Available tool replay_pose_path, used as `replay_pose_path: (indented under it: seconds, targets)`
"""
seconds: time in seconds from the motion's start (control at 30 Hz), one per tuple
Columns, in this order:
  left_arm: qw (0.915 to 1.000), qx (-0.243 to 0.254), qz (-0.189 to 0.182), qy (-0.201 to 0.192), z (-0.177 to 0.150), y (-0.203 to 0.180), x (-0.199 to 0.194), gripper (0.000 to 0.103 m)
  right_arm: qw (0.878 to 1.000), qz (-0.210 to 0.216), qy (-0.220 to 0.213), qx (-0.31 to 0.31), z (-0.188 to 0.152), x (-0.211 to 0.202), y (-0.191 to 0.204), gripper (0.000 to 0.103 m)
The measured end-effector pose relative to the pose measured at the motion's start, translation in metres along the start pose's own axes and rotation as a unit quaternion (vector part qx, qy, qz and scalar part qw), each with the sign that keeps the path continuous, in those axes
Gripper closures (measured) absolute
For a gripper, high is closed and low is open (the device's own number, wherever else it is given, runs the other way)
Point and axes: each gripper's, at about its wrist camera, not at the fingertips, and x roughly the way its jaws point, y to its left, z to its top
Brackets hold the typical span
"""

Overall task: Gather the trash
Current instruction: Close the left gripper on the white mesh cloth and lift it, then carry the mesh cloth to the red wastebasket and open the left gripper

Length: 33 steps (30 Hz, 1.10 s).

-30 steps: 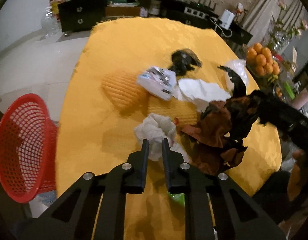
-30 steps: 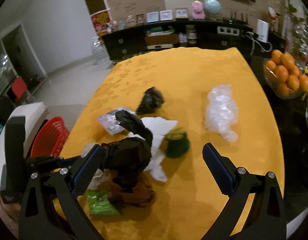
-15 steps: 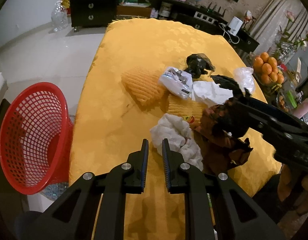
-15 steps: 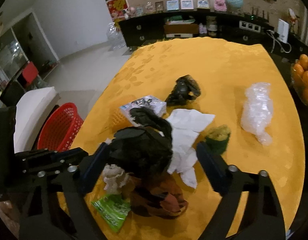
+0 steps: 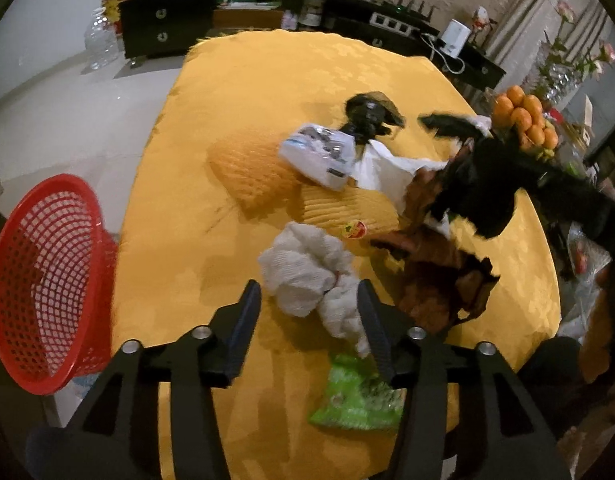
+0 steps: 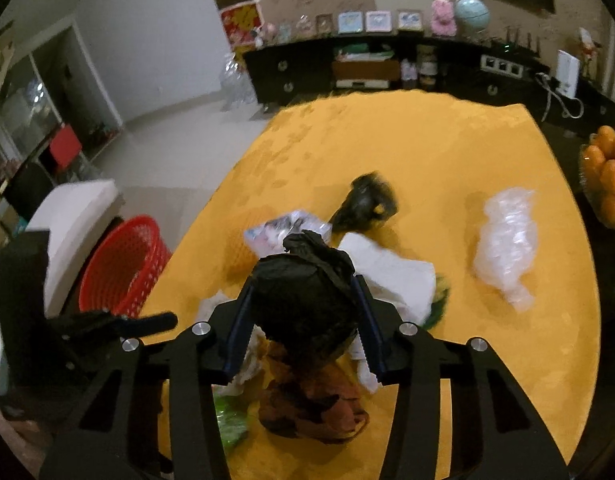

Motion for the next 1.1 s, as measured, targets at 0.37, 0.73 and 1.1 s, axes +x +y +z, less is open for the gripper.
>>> replay_pose_path:
  seconds: [0.37,0.73,1.1]
  targets:
    - [0.9994,0.006,0.012,0.032,0.003,-0.004,0.04,0.059,0.999,-0.017,-0.04,0.029,0.012,-0.031,-0.023,0.057]
    - [1.0,-0.001,0.006,0.001,0.001,0.009,0.014,0.069,0.999,-0.018,-0.038,0.03,0.012,-0.03,-0.024,0.057]
    - [0.9929,-0.012,0.062,-0.1,0.023,0.026,-0.068,0.069,0.999,-0.017,-0.046,0.017,0.019,-0.031,-0.008,0.057]
